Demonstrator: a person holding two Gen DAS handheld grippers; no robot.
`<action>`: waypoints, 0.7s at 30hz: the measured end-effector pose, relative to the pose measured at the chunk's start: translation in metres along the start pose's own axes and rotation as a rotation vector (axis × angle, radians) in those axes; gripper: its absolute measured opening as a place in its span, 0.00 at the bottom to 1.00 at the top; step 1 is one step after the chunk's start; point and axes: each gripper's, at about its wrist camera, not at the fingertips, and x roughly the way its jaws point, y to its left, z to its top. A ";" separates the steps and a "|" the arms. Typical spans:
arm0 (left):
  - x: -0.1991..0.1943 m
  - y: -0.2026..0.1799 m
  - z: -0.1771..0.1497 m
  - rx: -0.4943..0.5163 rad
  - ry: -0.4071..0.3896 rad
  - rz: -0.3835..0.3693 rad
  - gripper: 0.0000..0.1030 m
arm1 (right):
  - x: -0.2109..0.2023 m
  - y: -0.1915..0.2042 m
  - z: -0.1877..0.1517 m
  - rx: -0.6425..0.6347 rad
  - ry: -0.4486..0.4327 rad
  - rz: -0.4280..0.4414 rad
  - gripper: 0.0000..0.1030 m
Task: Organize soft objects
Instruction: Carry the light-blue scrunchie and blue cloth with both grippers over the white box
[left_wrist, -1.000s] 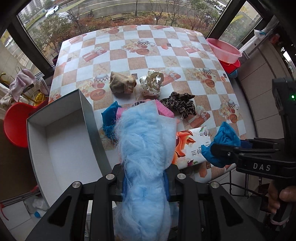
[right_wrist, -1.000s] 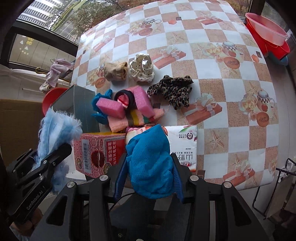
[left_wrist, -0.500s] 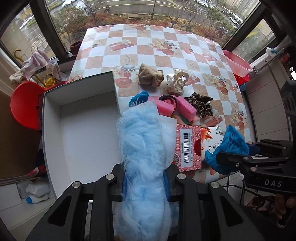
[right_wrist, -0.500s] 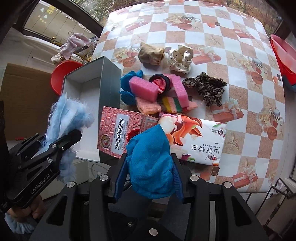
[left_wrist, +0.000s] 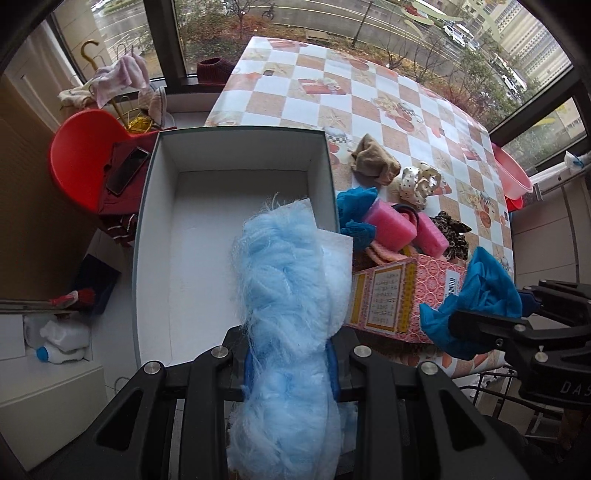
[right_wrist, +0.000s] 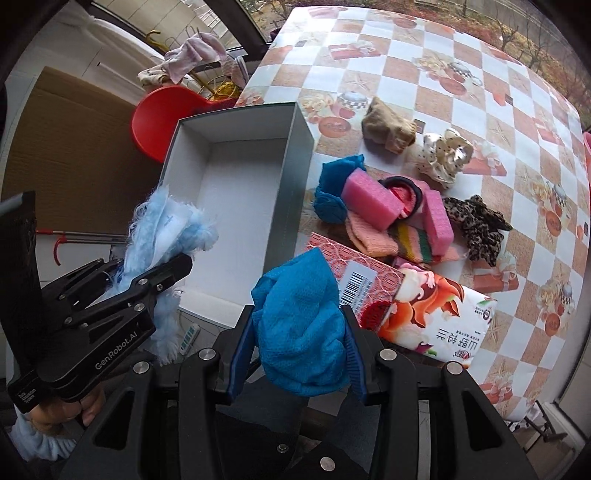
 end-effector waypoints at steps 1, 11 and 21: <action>0.001 0.006 -0.001 -0.014 0.001 0.002 0.31 | 0.002 0.006 0.004 -0.014 0.003 -0.001 0.44; 0.012 0.046 0.004 -0.112 0.004 0.013 0.31 | 0.021 0.056 0.038 -0.101 0.043 0.012 0.44; 0.024 0.074 0.041 -0.121 -0.029 0.064 0.31 | 0.039 0.080 0.081 -0.084 0.022 0.010 0.45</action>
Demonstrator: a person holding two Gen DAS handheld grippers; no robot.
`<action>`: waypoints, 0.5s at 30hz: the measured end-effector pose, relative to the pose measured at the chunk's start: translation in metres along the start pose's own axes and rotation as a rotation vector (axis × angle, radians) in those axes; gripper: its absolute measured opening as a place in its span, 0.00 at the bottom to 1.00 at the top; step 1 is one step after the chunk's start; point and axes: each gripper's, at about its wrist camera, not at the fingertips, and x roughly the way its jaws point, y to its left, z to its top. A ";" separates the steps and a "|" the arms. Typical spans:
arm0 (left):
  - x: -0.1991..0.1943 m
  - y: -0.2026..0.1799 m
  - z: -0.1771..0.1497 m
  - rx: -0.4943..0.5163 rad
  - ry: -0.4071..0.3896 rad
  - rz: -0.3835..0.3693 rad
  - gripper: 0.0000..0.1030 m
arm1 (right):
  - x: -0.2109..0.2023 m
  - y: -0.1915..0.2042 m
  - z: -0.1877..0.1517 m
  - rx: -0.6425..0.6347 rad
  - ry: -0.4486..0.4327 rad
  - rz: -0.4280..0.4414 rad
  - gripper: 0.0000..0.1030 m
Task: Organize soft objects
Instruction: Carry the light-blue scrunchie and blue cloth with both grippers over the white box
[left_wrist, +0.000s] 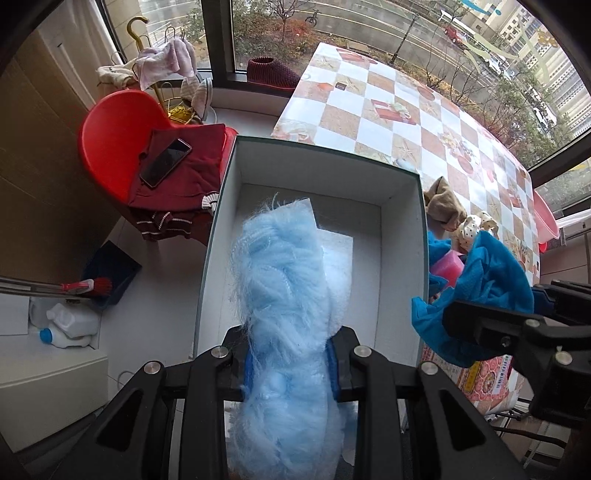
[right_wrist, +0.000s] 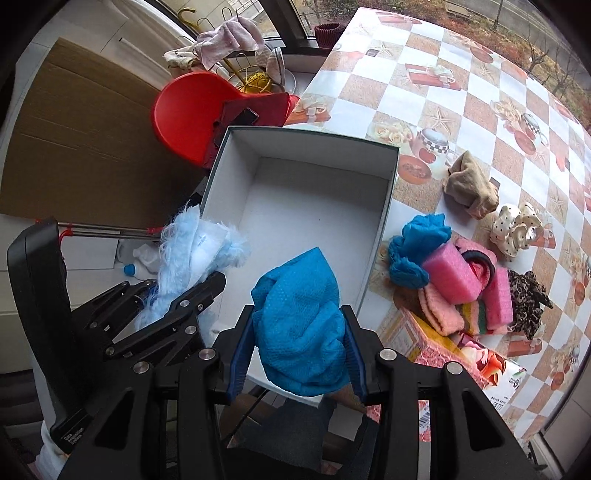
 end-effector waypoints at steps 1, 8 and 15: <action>0.002 0.001 0.005 0.000 -0.003 0.006 0.31 | 0.002 0.001 0.005 0.003 -0.005 -0.003 0.45; 0.019 0.006 0.028 0.002 -0.002 0.015 0.31 | 0.018 -0.005 0.037 0.067 -0.017 -0.002 0.44; 0.041 0.005 0.043 0.011 0.014 0.021 0.31 | 0.034 -0.018 0.053 0.113 -0.032 0.009 0.45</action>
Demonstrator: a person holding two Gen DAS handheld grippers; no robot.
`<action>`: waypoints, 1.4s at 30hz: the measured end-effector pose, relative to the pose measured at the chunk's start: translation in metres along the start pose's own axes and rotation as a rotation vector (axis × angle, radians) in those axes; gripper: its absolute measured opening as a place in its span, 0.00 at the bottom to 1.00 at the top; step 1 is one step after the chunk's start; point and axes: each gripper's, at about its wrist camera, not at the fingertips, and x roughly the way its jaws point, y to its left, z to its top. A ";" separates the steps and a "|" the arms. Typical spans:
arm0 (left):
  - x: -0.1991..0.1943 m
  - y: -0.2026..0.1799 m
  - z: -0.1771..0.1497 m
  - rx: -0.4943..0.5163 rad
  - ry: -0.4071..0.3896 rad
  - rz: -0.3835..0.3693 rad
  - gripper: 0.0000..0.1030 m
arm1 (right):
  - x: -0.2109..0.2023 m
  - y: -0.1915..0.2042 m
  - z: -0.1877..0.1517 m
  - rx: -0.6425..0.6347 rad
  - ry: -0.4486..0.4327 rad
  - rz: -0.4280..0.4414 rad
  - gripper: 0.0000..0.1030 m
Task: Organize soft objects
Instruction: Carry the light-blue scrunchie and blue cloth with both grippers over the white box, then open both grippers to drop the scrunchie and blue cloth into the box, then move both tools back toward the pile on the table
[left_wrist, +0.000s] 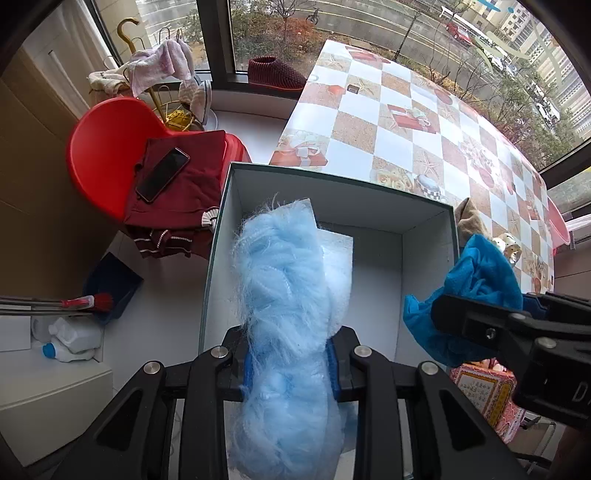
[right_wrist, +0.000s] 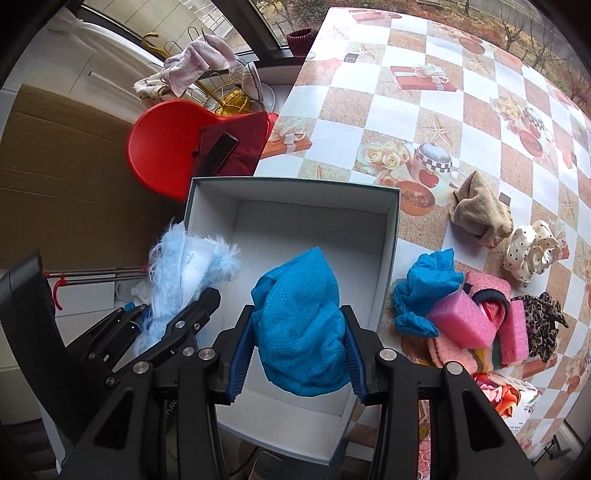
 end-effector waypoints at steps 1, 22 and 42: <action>0.004 0.001 0.002 -0.002 0.005 0.002 0.31 | 0.004 -0.001 0.002 0.005 0.005 0.001 0.45; 0.026 -0.004 0.016 0.049 -0.012 0.030 0.71 | 0.039 -0.017 0.018 0.051 0.042 0.026 0.50; 0.022 -0.002 0.013 -0.074 0.060 -0.076 1.00 | 0.004 -0.025 0.016 0.085 -0.039 0.035 0.99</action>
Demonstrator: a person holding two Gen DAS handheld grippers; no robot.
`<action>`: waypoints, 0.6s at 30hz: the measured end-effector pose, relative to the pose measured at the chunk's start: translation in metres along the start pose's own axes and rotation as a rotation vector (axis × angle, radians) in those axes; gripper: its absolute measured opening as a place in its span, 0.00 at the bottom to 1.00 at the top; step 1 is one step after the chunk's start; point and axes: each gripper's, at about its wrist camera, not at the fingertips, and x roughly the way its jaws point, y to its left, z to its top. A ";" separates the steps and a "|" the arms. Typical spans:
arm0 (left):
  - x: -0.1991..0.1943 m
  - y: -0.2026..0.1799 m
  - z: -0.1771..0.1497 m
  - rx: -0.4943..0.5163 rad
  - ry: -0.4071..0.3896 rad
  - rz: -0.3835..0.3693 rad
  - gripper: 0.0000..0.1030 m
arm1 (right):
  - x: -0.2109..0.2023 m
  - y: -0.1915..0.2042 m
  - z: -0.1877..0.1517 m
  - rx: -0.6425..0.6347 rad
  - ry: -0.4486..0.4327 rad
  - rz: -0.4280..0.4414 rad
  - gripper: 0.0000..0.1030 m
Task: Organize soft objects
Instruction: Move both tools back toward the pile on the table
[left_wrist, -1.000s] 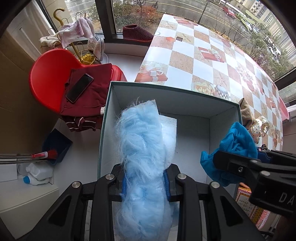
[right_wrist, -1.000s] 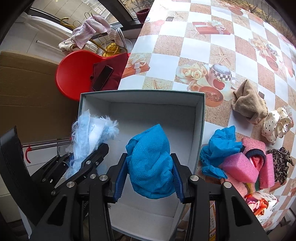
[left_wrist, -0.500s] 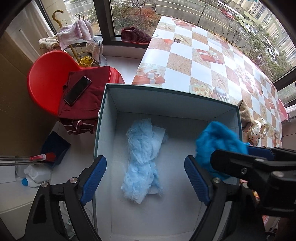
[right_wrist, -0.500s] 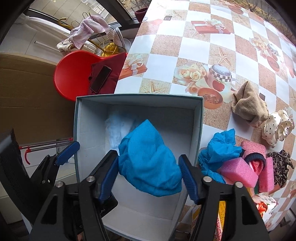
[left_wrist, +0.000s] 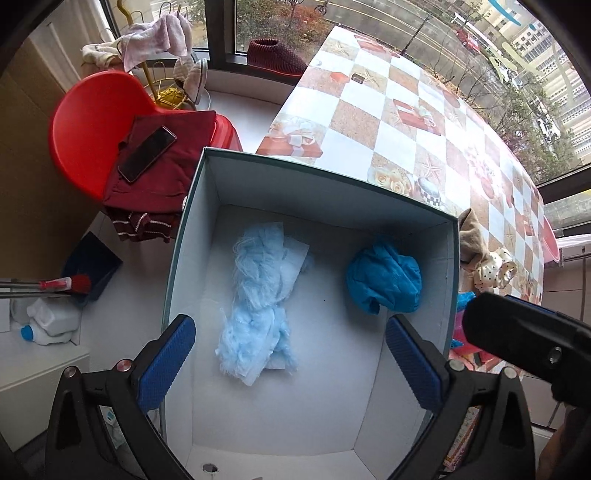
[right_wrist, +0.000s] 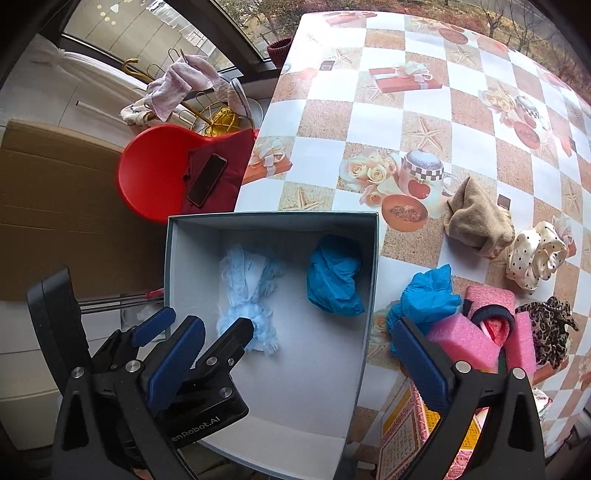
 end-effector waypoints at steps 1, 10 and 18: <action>-0.002 -0.001 -0.001 0.001 -0.001 -0.001 1.00 | -0.002 -0.001 -0.001 0.004 0.002 0.004 0.99; -0.020 -0.016 -0.015 0.031 0.014 -0.047 1.00 | -0.021 -0.013 -0.015 0.041 0.012 0.044 0.99; -0.042 -0.044 -0.037 0.088 0.038 -0.069 1.00 | -0.051 -0.028 -0.039 0.080 0.018 0.106 0.99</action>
